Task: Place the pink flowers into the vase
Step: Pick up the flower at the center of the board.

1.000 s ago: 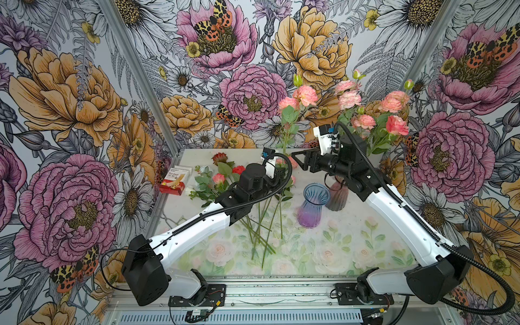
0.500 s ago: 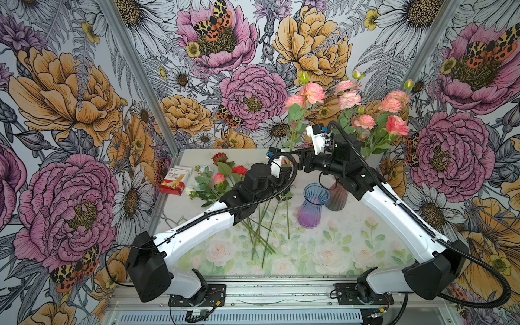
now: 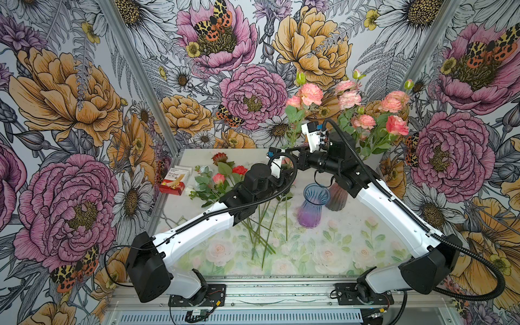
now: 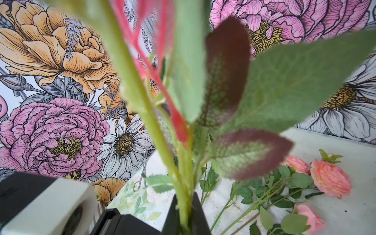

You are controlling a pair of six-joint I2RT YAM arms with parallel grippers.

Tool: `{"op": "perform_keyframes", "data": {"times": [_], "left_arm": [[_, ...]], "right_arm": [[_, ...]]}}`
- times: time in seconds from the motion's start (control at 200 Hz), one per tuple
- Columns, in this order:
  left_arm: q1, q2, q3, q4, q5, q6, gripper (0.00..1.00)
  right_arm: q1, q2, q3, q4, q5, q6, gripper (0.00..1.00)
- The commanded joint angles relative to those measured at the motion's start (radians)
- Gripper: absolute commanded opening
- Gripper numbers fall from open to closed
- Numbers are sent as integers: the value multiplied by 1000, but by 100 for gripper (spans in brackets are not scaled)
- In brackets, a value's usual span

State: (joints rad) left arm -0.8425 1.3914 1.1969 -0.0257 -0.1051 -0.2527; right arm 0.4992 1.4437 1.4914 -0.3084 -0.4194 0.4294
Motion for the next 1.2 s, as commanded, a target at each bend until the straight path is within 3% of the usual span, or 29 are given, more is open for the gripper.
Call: {"op": "perform_keyframes", "data": {"times": [0.0,0.33,0.48,0.58,0.86,1.191], "left_arm": [[-1,-45,13,0,-2,9,53],[13,-140,-27,-128,-18,59,55],[17,-211,-70,-183,-58,77,86],[34,-251,-79,-221,-58,95,98],[43,-276,-33,-273,32,152,98],[-11,-221,-1,-272,21,182,98]], "right_arm": [[8,7,28,24,11,-6,0],[-15,25,88,20,45,-47,0],[-36,22,148,20,40,-54,0],[-62,-2,184,20,41,-51,0],[-167,-131,223,21,102,-34,0],[-332,-207,233,17,83,-8,0]]}}
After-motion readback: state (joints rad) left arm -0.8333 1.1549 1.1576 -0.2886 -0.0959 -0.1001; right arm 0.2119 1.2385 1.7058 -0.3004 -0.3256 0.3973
